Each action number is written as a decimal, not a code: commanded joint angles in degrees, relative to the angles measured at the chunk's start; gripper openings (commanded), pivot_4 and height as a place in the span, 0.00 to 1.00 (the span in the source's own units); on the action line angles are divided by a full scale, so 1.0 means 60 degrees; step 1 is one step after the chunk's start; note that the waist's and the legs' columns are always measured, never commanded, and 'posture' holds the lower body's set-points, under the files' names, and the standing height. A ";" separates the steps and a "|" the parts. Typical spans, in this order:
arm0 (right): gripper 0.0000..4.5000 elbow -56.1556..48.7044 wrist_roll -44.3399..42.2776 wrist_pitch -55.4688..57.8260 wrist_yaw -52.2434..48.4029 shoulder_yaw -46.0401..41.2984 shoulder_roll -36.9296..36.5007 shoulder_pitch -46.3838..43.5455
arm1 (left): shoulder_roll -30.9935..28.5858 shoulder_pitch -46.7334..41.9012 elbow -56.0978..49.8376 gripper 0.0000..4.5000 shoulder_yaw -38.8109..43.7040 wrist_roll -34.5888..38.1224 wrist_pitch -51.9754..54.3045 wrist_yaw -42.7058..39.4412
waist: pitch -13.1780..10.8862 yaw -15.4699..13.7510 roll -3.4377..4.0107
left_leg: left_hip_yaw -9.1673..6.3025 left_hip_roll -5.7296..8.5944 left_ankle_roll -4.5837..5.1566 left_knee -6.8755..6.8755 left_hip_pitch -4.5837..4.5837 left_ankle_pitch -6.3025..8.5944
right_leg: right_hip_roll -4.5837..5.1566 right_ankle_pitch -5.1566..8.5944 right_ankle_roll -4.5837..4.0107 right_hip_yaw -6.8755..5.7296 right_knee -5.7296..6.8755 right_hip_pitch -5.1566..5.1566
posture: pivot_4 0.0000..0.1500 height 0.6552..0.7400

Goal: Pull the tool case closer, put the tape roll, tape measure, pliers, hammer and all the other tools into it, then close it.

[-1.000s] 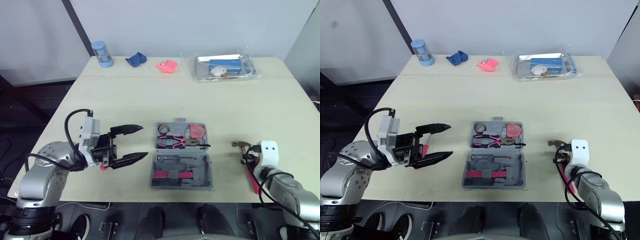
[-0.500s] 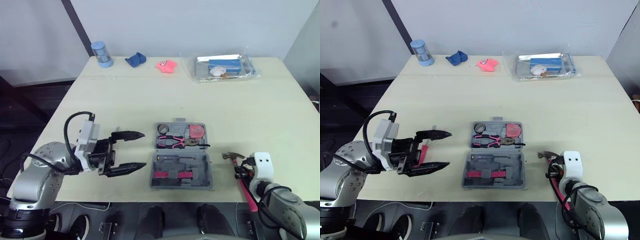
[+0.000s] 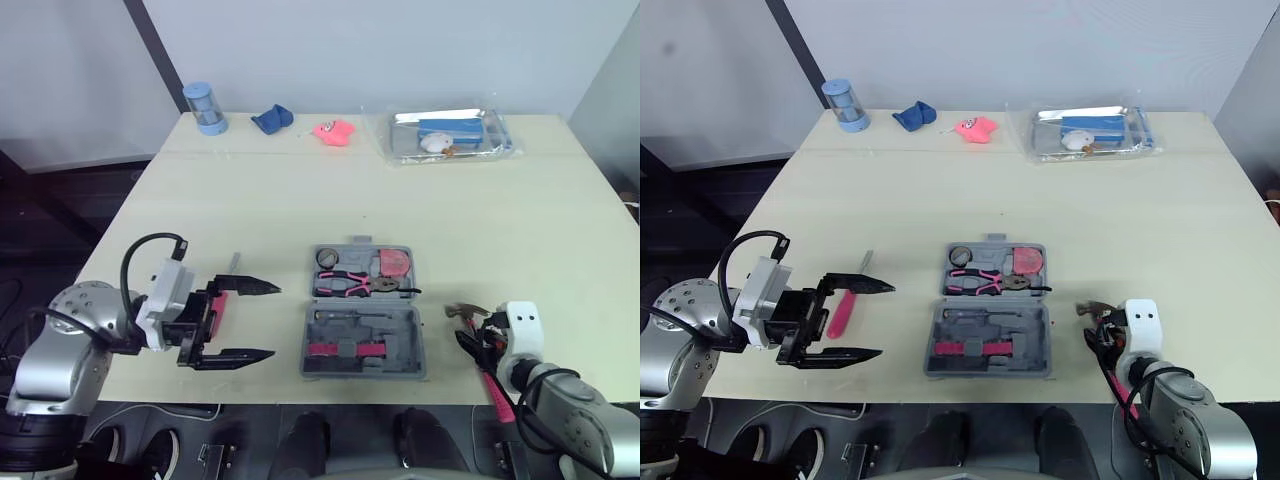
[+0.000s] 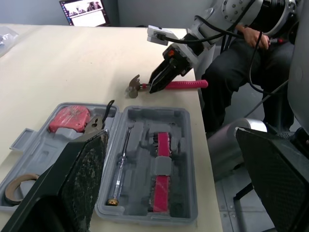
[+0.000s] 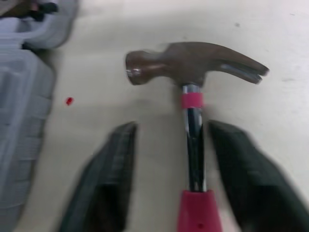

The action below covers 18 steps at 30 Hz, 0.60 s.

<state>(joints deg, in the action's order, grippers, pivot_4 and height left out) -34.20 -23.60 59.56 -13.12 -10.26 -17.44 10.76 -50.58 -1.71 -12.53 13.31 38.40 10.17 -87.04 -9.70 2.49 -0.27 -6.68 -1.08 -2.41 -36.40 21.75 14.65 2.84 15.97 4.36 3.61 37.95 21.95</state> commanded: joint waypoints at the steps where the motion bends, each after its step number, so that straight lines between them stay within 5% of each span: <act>1: 0.99 -0.0861 -0.0180 -0.0375 -0.0790 -0.0204 -0.0962 0.0144 | -0.0183 0.0167 -0.0116 1.00 0.0502 0.0282 0.0235 0.0077 | -0.0002 -0.0001 0.0003 | 0.0003 0.0000 0.0000 0.0000 0.0001 0.0000 | 0.0000 0.0000 0.0000 0.0001 0.0001 0.0005 | 1.00 1.00; 10: 0.99 -0.0220 -0.0924 -0.2540 -0.5142 -0.0744 -0.4442 0.0436 | -0.0051 0.0540 0.0288 1.00 0.1137 0.0099 0.0152 0.0537 | -0.0006 0.0001 -0.0012 | 0.0012 -0.0003 0.0001 0.0002 0.0004 0.0000 | -0.0001 0.0000 0.0002 0.0008 0.0000 0.0011 | 1.00 1.00; 18: 0.99 0.2927 0.1045 -0.6960 -0.8046 0.0869 -0.6350 -0.1159 | -0.0179 0.0728 0.0884 1.00 0.1335 -0.0187 -0.0510 0.0212 | -0.0024 -0.0008 -0.0033 | 0.0024 -0.0003 0.0000 0.0000 0.0006 0.0000 | 0.0000 -0.0001 0.0003 0.0013 -0.0003 0.0014 | 1.00 1.00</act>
<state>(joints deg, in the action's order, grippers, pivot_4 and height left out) -18.28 -19.31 23.84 -57.79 -6.01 -54.44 4.73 -50.87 2.54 -7.19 19.34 36.84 7.96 -85.00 -9.84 2.44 -0.46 -6.53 -1.10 -2.40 -36.40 21.78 14.64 2.84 15.96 4.38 3.69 37.93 22.03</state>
